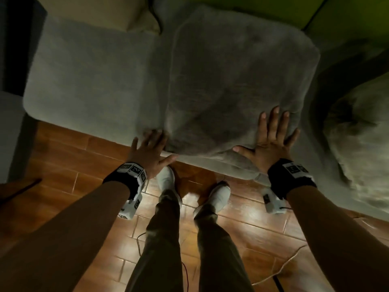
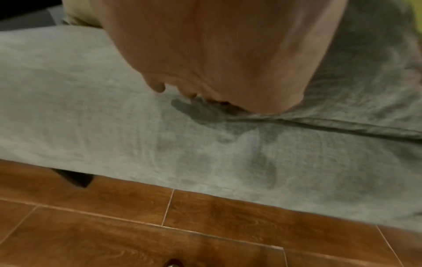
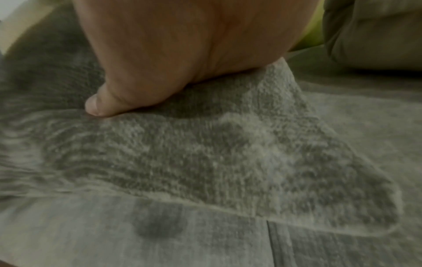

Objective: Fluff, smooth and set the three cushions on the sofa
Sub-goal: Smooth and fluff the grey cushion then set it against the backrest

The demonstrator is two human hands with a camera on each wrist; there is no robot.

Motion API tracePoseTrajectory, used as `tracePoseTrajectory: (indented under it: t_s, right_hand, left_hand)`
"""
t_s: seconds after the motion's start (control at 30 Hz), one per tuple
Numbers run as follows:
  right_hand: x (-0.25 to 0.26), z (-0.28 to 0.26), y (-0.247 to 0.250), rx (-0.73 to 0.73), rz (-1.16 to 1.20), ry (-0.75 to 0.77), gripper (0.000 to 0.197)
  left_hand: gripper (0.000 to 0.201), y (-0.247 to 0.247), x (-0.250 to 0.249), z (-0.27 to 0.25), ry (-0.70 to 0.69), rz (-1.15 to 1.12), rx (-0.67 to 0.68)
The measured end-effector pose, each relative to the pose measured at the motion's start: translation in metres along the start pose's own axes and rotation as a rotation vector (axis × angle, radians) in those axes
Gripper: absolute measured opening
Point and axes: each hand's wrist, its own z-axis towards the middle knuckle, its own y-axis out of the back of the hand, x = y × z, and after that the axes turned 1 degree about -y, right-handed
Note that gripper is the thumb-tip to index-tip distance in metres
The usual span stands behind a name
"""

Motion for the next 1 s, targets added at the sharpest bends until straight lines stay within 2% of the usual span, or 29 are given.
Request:
tracePoseTrajectory:
  t_s: [0.03,0.1,0.2,0.27,0.33,0.4,0.43,0.53,0.63,0.83,0.87,1.0]
  right_hand:
    - [0.002,-0.006,0.008,-0.023,0.009,-0.007,0.123]
    - [0.007,-0.021,0.031,-0.087,0.024,-0.042,0.116]
    - [0.022,-0.049,0.068,-0.266,0.068,0.029,0.094]
    - [0.04,-0.056,0.077,-0.369,0.043,0.213,0.087]
    - [0.064,-0.045,0.071,-0.388,-0.02,0.402,0.086]
    - [0.081,-0.017,0.055,-0.325,-0.082,0.428,0.085]
    - [0.085,-0.003,0.046,-0.272,-0.121,0.39,0.086]
    - [0.078,0.027,0.013,-0.18,-0.22,0.331,0.091]
    - [0.077,0.041,-0.005,-0.13,-0.251,0.348,0.092]
    - [0.081,0.056,-0.014,0.006,-0.238,0.357,0.085]
    - [0.081,0.051,-0.012,-0.004,-0.233,0.374,0.086]
    - [0.059,0.018,-0.009,-0.212,-0.23,0.541,0.081]
  left_hand:
    - [0.084,0.004,0.006,-0.006,0.04,-0.039,0.004]
    - [0.077,0.018,0.013,-0.023,0.154,-0.226,-0.083]
    - [0.067,0.048,0.008,-0.051,0.32,-0.576,-0.415]
    - [0.063,0.07,-0.016,-0.068,0.236,-0.609,-0.609]
    - [0.061,0.084,-0.051,-0.074,-0.011,-0.514,-0.701]
    - [0.061,0.08,-0.084,-0.06,-0.262,-0.288,-0.676]
    - [0.062,0.071,-0.095,-0.046,-0.297,-0.178,-0.609]
    - [0.068,0.046,-0.096,0.0,-0.182,-0.044,-0.424]
    - [0.073,0.031,-0.084,0.024,-0.132,0.034,-0.399]
    - [0.077,0.03,-0.074,0.027,-0.07,0.057,-0.318]
    - [0.078,0.029,-0.075,0.023,-0.067,0.032,-0.304]
    - [0.076,0.015,-0.064,0.008,0.012,-0.106,-0.216]
